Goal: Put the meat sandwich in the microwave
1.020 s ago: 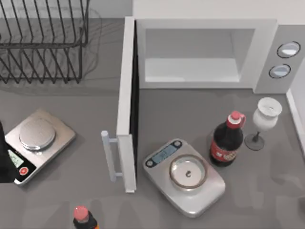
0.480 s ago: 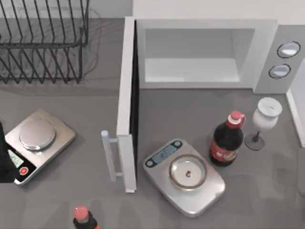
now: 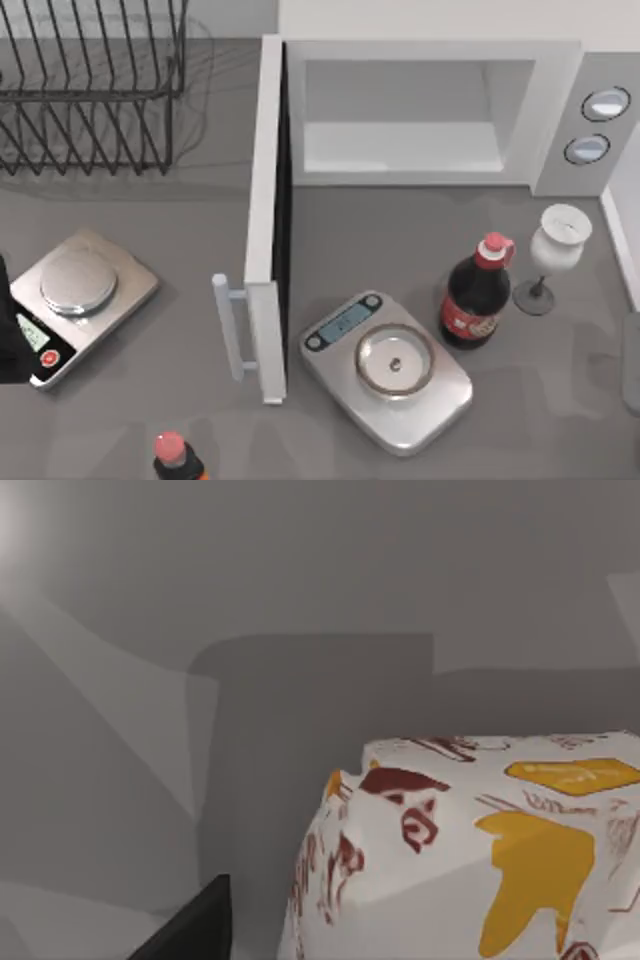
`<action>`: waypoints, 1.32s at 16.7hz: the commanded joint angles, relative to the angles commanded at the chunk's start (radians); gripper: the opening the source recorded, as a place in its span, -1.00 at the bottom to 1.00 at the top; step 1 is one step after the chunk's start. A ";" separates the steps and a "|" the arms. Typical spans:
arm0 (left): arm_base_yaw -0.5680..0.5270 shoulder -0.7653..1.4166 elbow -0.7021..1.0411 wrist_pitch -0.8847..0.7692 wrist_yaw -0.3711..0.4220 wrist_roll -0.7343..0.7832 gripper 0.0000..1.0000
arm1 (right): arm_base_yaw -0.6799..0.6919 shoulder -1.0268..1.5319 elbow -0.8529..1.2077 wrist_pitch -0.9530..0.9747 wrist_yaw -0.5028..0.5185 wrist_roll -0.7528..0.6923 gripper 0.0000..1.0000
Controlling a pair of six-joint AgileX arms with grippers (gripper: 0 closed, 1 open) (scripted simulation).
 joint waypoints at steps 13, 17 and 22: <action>0.000 0.000 0.000 0.000 0.000 0.000 1.00 | 0.000 0.000 0.000 0.000 0.000 0.000 -0.96; 0.000 0.000 0.000 0.000 0.000 0.000 1.00 | 0.000 0.000 0.000 0.000 0.000 0.000 -1.00; 0.000 0.000 0.000 0.000 0.000 0.000 1.00 | 0.000 -0.070 0.047 -0.111 0.000 0.023 -1.00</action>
